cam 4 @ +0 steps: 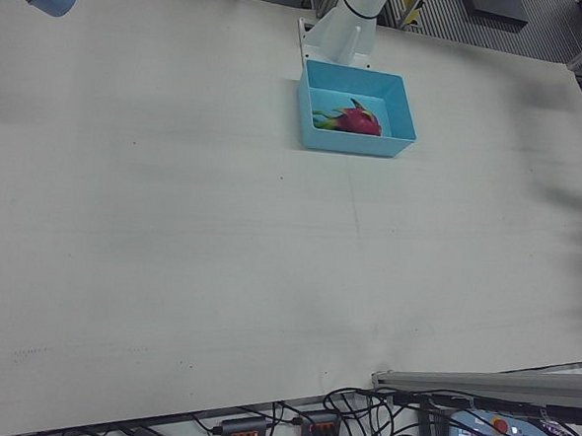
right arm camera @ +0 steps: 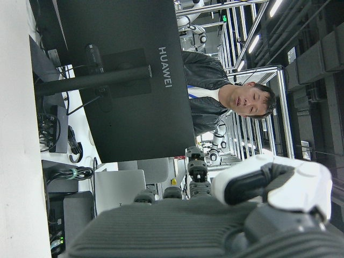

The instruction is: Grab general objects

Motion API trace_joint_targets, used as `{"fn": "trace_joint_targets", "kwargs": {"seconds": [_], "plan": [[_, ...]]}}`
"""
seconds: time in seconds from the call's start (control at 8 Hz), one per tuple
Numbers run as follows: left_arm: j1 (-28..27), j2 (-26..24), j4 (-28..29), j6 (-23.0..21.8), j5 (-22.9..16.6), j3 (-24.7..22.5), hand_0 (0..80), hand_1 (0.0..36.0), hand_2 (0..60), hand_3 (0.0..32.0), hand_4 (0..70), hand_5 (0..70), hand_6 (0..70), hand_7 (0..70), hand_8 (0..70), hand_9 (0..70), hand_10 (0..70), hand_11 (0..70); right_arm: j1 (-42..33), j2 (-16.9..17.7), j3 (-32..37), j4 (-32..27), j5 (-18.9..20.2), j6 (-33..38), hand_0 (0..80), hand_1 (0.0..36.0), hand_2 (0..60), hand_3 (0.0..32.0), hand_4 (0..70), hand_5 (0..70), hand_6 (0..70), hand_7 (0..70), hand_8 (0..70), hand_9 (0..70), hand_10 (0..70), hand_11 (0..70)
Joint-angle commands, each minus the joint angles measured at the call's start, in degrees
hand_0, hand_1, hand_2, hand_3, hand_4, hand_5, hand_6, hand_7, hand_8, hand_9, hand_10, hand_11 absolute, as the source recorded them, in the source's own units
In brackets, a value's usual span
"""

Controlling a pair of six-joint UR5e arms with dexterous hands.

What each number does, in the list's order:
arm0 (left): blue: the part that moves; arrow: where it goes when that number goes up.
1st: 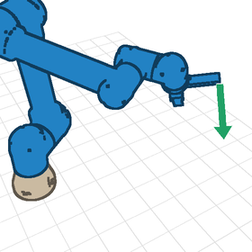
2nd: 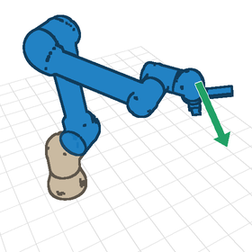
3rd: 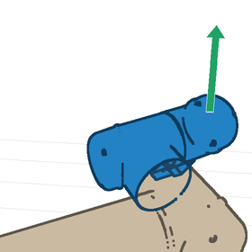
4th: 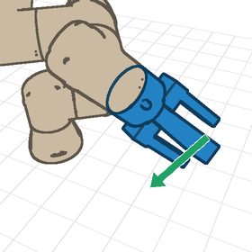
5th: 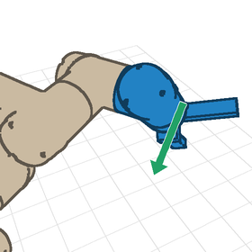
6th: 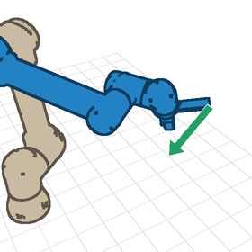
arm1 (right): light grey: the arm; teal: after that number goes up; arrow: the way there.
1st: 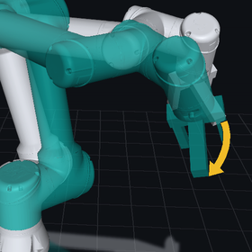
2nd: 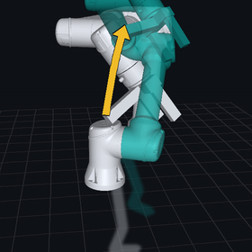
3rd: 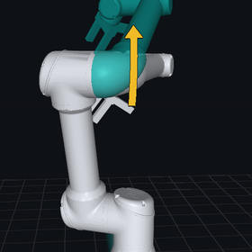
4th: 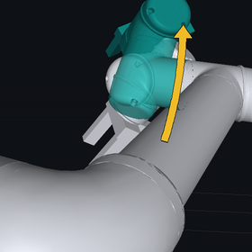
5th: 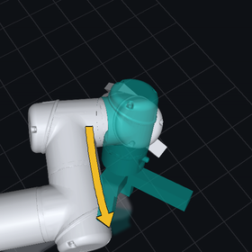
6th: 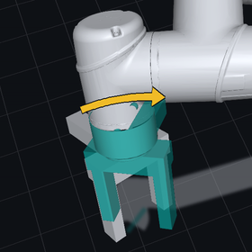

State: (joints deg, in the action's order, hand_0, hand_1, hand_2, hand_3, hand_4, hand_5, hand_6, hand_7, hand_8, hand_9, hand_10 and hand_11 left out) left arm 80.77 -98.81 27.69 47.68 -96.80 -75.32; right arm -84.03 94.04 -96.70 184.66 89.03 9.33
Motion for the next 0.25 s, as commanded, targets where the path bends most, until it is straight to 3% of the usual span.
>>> {"fn": "trace_joint_targets", "kwargs": {"seconds": [0.0, 0.12], "plan": [[0.3, 1.4, 2.6, 0.7, 5.3, 4.8, 49.0, 31.7, 60.0, 0.0, 12.8, 24.5, 16.6, 24.2, 9.5, 8.7, 6.7, 11.8, 0.0, 0.0, 0.0, 0.0, 0.0, 0.1, 0.0, 0.0, 0.0, 0.0, 0.0, 0.0, 0.0, 0.0, 0.0, 0.0, 0.0, 0.0], [0.3, 2.3, 2.6, 0.7, 7.3, 5.0, 48.5, 31.1, 60.0, 0.0, 12.2, 24.2, 16.4, 23.8, 8.6, 7.9, 6.3, 11.3, 0.0, 0.0, 0.0, 0.0, 0.0, 0.1, 0.0, 0.0, 0.0, 0.0, 0.0, 0.0, 0.0, 0.0, 0.0, 0.0, 0.0, 0.0]]}}
